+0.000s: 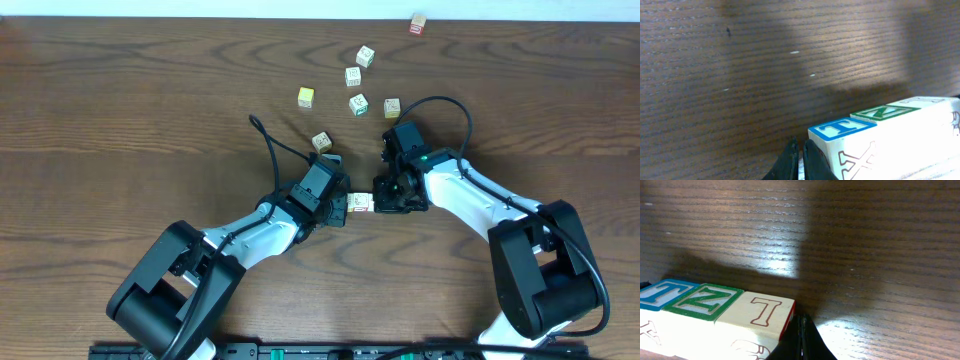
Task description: Lift 3 blocks
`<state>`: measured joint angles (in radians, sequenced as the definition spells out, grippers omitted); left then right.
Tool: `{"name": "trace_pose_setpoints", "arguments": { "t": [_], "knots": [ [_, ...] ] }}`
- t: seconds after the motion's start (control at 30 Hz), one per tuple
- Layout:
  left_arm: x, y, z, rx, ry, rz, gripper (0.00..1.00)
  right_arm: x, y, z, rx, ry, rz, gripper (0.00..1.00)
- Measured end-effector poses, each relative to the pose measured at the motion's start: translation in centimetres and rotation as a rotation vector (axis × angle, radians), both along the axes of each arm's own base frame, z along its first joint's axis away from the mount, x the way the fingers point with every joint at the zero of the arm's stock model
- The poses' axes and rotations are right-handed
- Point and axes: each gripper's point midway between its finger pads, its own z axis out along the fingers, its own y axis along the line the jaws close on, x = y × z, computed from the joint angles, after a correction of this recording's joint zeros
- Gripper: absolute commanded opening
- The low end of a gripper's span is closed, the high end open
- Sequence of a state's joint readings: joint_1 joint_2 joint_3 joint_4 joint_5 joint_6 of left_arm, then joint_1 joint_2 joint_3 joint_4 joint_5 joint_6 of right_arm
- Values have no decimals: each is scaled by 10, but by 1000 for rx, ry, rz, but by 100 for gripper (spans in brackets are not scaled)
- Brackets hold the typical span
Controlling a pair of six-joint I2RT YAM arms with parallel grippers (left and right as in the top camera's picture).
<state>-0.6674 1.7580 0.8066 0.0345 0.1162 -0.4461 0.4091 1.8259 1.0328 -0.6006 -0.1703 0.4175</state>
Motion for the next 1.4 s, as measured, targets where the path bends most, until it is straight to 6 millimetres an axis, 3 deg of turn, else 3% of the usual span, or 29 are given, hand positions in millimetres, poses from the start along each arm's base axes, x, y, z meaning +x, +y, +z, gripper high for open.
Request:
{"name": "trace_pose_setpoints", "arguments": {
  "t": [1.4],
  "knots": [
    [-6, 2, 0, 1, 31, 62, 7, 1, 6, 0, -29, -29, 8, 1]
  ]
}}
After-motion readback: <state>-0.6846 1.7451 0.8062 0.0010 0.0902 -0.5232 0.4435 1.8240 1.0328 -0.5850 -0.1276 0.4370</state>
